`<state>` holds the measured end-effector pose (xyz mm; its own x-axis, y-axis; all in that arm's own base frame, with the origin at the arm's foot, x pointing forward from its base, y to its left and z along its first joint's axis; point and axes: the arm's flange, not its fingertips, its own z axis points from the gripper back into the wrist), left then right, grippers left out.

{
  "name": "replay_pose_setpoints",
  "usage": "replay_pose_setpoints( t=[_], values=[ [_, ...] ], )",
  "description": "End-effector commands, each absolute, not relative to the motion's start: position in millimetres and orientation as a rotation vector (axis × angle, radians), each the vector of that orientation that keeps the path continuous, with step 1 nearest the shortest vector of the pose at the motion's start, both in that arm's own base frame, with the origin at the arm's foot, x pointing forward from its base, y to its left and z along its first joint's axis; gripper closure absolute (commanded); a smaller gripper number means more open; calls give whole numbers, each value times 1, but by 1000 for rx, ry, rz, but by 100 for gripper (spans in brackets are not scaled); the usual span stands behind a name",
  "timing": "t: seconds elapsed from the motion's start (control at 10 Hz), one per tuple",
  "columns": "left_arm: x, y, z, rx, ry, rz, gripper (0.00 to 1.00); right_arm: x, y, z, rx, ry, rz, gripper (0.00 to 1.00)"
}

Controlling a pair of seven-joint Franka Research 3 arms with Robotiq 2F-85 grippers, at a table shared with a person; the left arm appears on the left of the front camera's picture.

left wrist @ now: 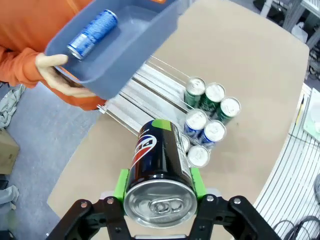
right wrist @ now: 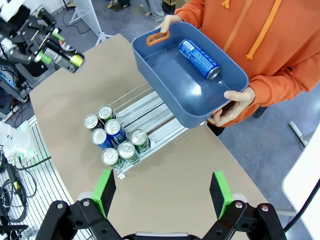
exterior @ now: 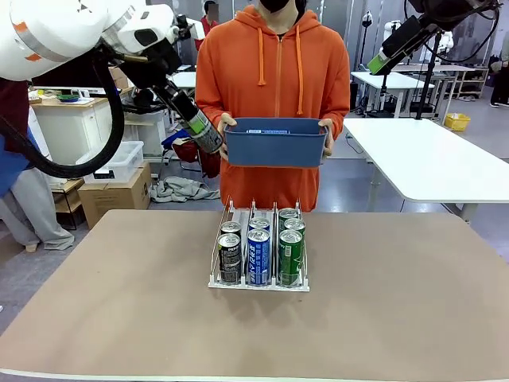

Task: Fill the beverage cans into the dispenser.
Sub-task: Place the picked Pepsi coke in the line of the Automatic Can Dispenser with the same cans.

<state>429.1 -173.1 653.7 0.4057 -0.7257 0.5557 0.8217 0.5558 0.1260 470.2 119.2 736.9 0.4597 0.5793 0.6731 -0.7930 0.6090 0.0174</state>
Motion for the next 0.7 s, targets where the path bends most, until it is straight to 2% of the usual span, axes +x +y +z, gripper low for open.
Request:
replay_pose_setpoints(
  t=[0.0,0.3,0.6],
  values=[
    [397,-182,639,-134,-569,-1048,42,470,118,736,350,-676,868,0],
    [370,-199,619,-204,-501,-1091,42,470,118,736,350,-676,868,0],
    [374,-203,619,-167,-513,-1105,42,470,118,736,350,-676,868,0]
  ],
)
